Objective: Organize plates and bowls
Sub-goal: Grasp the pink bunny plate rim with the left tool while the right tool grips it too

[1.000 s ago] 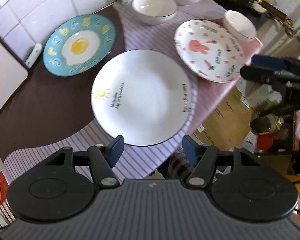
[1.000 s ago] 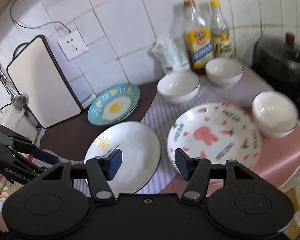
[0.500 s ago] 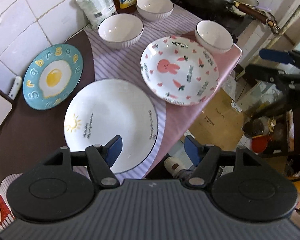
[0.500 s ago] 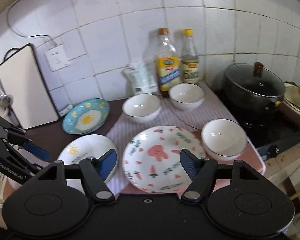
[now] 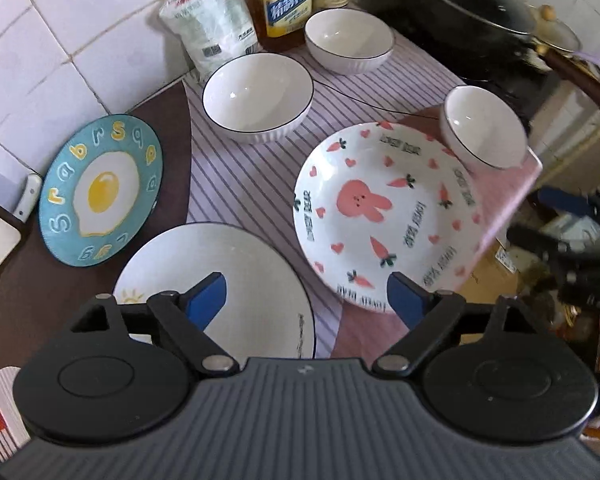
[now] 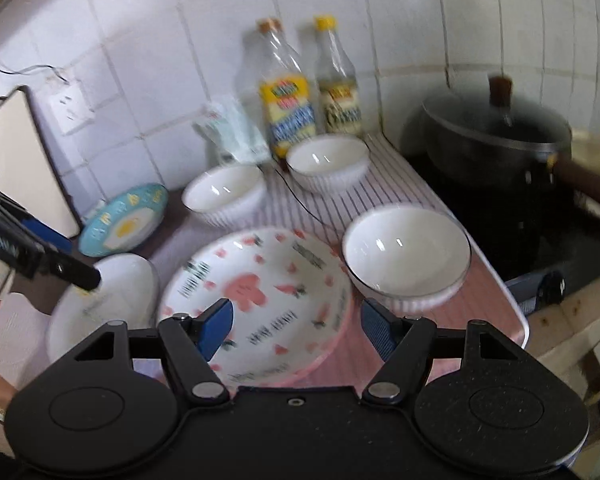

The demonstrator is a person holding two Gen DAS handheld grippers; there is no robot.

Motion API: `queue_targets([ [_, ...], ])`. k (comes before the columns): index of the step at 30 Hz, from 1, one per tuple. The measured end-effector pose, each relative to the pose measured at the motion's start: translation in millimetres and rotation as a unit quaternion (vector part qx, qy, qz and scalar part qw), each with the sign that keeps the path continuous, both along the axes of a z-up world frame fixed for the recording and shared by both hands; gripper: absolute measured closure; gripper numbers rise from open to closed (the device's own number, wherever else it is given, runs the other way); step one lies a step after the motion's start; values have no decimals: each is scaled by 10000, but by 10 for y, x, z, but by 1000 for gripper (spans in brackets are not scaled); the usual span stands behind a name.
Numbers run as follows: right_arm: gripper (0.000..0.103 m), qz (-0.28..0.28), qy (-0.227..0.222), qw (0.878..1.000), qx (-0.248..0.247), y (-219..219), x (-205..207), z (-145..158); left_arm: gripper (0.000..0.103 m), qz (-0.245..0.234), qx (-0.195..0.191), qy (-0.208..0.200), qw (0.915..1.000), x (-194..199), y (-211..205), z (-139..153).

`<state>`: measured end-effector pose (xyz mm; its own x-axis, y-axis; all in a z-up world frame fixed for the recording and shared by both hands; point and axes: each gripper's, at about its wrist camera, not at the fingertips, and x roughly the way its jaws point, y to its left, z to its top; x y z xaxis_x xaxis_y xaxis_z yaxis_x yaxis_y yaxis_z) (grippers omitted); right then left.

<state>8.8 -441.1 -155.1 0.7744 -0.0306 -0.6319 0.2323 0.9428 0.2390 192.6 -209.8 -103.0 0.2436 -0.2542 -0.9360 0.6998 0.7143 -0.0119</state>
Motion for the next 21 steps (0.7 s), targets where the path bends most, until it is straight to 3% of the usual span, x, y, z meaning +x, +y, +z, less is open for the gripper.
queue_targets([
  [10, 28, 296, 310, 9976, 535, -231, 259, -558, 11, 76, -3, -155, 9999, 380, -346, -612],
  [12, 28, 242, 370, 9972, 602, -229, 315, -610, 11, 55, 94, -322, 9994, 460, -400, -752],
  [16, 28, 226, 421, 9958, 779, -237, 390, -650, 11, -108, 156, -282, 9994, 581, -481, -951],
  [18, 28, 258, 540, 9947, 834, -241, 440, -684, 17, -122, 184, -149, 9996, 636, -518, -1010],
  [19, 28, 250, 565, 9939, 917, -251, 455, -696, 24, -86, 216, -37, 9997, 658, -533, -1031],
  [20, 29, 240, 583, 9930, 1000, -258, 462, -705, 38, -30, 267, 96, 9996, 682, -549, -1051],
  [21, 36, 240, 600, 9920, 1085, -263, 472, -713, 43, -5, 282, 194, 9994, 702, -563, -1068],
])
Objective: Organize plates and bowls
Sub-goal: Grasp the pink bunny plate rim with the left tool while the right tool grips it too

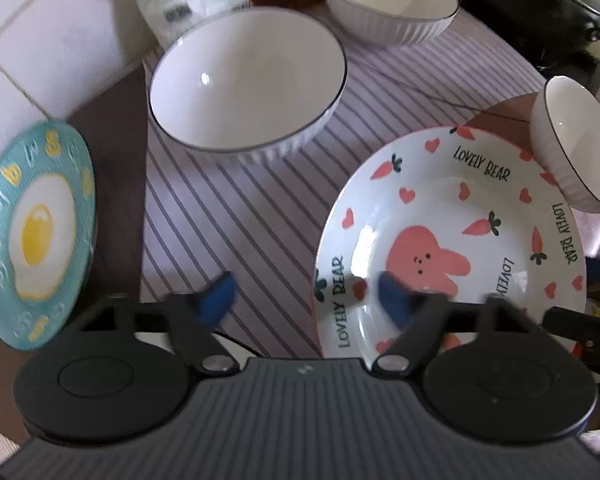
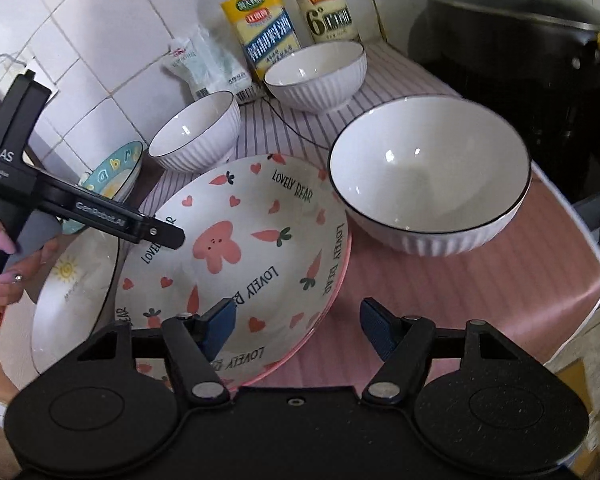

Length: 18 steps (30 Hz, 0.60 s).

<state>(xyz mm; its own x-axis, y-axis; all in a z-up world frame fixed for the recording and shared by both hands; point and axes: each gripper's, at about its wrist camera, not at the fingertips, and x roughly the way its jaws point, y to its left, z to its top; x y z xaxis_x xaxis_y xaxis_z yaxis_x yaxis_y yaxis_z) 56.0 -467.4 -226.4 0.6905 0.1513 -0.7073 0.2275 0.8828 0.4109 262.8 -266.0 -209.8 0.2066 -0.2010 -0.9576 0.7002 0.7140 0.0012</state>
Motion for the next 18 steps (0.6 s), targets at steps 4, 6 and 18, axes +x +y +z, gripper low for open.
queue_targets([
  [4, 73, -201, 277, 9993, 167, 32, 58, -36, 73, 23, -298, 345, 9990, 11, -5, -4],
  [6, 78, -358, 328, 9986, 184, 41, 59, -55, 74, 49, -313, 366, 9988, -2, -15, -11],
  [18, 83, -517, 420, 9953, 706, -106, 77, -79, 76, 113, -122, 403, 9991, -26, -19, -9],
])
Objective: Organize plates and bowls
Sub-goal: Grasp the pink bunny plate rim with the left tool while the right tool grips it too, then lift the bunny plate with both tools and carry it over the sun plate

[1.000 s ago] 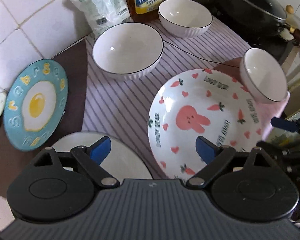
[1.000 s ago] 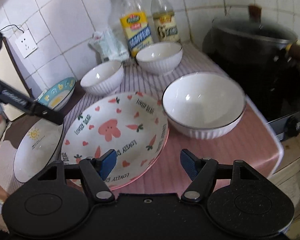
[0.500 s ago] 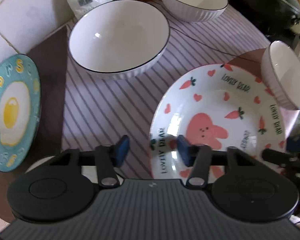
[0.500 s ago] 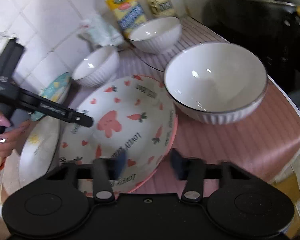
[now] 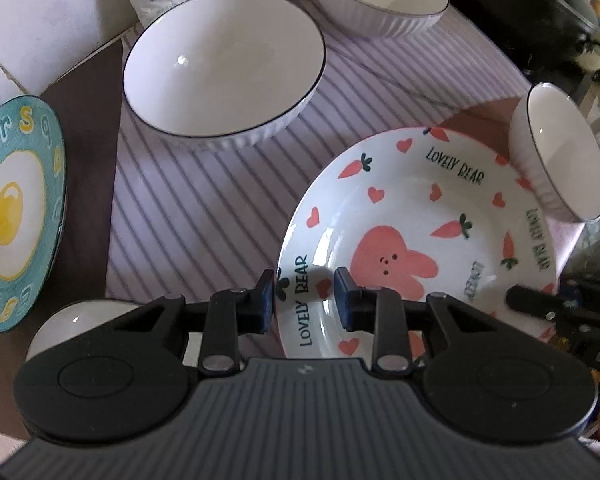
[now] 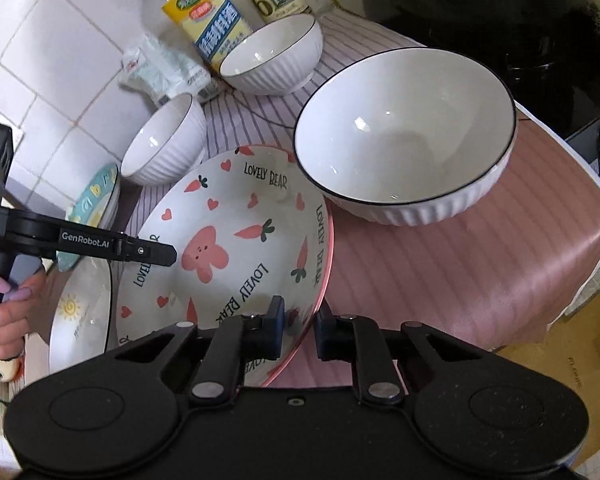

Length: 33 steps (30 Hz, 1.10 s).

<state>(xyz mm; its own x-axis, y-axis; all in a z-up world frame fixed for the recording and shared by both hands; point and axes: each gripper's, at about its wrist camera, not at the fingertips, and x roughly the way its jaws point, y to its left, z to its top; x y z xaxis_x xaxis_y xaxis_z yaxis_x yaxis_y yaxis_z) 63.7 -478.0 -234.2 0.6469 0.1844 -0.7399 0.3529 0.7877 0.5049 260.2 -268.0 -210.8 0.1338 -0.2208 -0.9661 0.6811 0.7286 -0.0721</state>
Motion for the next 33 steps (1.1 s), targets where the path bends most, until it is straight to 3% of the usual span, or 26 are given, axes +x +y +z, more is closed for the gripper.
queue_targets([
  [3, 84, 106, -86, 9999, 22, 24, -7, 127, 76, -139, 161, -394, 9990, -140, 13, 115],
  [7, 84, 196, -196, 9996, 76, 40, -29, 288, 76, -9, 188, -275, 9994, -253, 157, 154],
  [10, 85, 186, -434, 9981, 389, -32, -58, 409, 77, 195, 58, -237, 9995, -309, 252, 155],
  [12, 86, 259, -480, 9983, 204, -18, -30, 497, 78, 414, -78, -109, 9991, -296, 303, 140],
  [13, 86, 271, -500, 9982, 165, -24, -12, 522, 103, 470, -286, 30, 9985, -285, 329, 128],
  [15, 86, 337, -543, 9972, 383, -67, 44, 528, 103, 602, -1004, 694, 9907, -292, 327, 159],
  [19, 90, 552, -501, 9971, 131, 61, 209, 574, 103, 582, -787, 315, 9947, -420, 37, 210],
  [21, 92, 559, -412, 9975, -112, 101, 251, 569, 103, 732, -785, 279, 9938, -400, 17, 206],
  [24, 93, 424, -268, 9987, -13, 29, 271, 539, 102, 741, -669, 156, 9949, -388, 46, 171],
  [29, 95, 423, -19, 9988, -263, 52, 146, 439, 100, 671, -468, -55, 9966, -354, 100, 67],
  [33, 93, 140, 151, 9998, 81, -63, -40, 211, 87, 556, -594, -82, 9967, -317, 216, 16],
])
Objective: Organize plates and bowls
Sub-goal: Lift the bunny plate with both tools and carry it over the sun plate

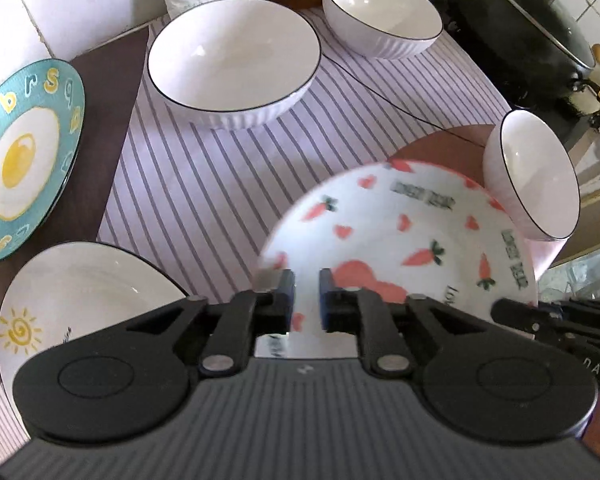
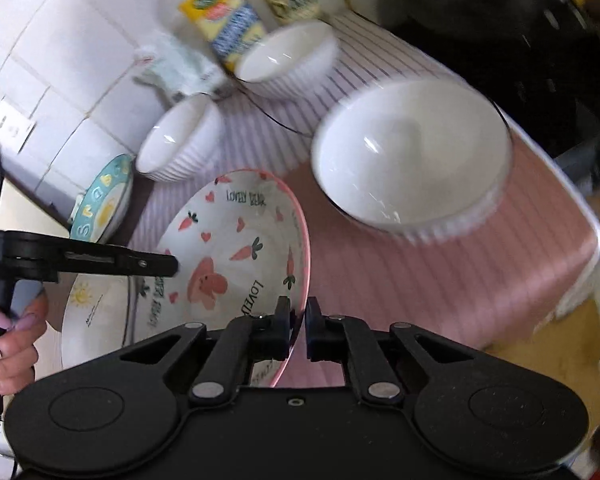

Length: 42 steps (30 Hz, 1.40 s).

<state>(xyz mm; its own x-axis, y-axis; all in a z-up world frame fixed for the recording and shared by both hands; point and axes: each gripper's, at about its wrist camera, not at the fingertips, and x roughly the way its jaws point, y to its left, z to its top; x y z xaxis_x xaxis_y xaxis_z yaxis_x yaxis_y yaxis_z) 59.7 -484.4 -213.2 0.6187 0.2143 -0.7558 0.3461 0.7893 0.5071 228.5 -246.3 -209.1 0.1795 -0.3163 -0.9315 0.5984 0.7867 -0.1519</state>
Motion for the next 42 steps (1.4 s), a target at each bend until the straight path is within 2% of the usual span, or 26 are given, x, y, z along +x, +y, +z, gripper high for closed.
queue_targets([
  [3, 93, -130, -25, 9999, 87, -40, -91, -83, 86, -224, -281, 79, 9993, 55, 12, 9],
  [6, 92, -269, -32, 9994, 194, -97, -122, -149, 84, -481, -347, -108, 9982, 77, -22, 78],
  [7, 92, -293, -24, 9993, 212, -92, -119, -167, 76, -554, -357, -130, 9977, 67, -37, 110],
  [8, 91, -311, -18, 9993, 211, -83, -123, -180, 55, -609, -309, -206, 9975, 61, -46, 133],
  [9, 91, -299, -28, 9994, 186, -66, -115, -190, 48, -624, -193, -388, 9971, 50, -57, 140],
  [10, 91, -275, -43, 9995, 154, -55, -113, -186, 46, -680, -70, -578, 9960, 24, -67, 156],
  [12, 90, -242, -48, 9996, 100, -35, -104, -178, 46, -816, 14, -612, 9948, 28, -50, 127],
  [16, 89, -161, -35, 9999, -31, -15, -92, -157, 50, -761, 33, -131, 9970, 81, -12, -38],
  [18, 89, -124, -47, 9999, -73, -5, -87, -157, 62, -784, 57, -4, 9969, 71, -12, -129],
  [19, 89, -116, -58, 9999, -77, -5, -87, -159, 78, -809, 59, 52, 9967, 60, -18, -164],
  [24, 88, -87, -114, 9998, -103, 0, -100, -173, 79, -557, 5, 341, 9979, 95, -2, -210],
  [30, 86, -254, 84, 9993, 258, -93, -26, -185, 80, -298, 157, 556, 9979, 19, 45, -175],
  [35, 88, -82, 7, 9991, 426, -113, -35, -11, 80, 192, 99, 839, 9962, -67, 280, 32],
  [42, 90, 283, -239, 9973, 629, -36, -11, 364, 80, 672, -98, 678, 9954, -316, 673, 422],
])
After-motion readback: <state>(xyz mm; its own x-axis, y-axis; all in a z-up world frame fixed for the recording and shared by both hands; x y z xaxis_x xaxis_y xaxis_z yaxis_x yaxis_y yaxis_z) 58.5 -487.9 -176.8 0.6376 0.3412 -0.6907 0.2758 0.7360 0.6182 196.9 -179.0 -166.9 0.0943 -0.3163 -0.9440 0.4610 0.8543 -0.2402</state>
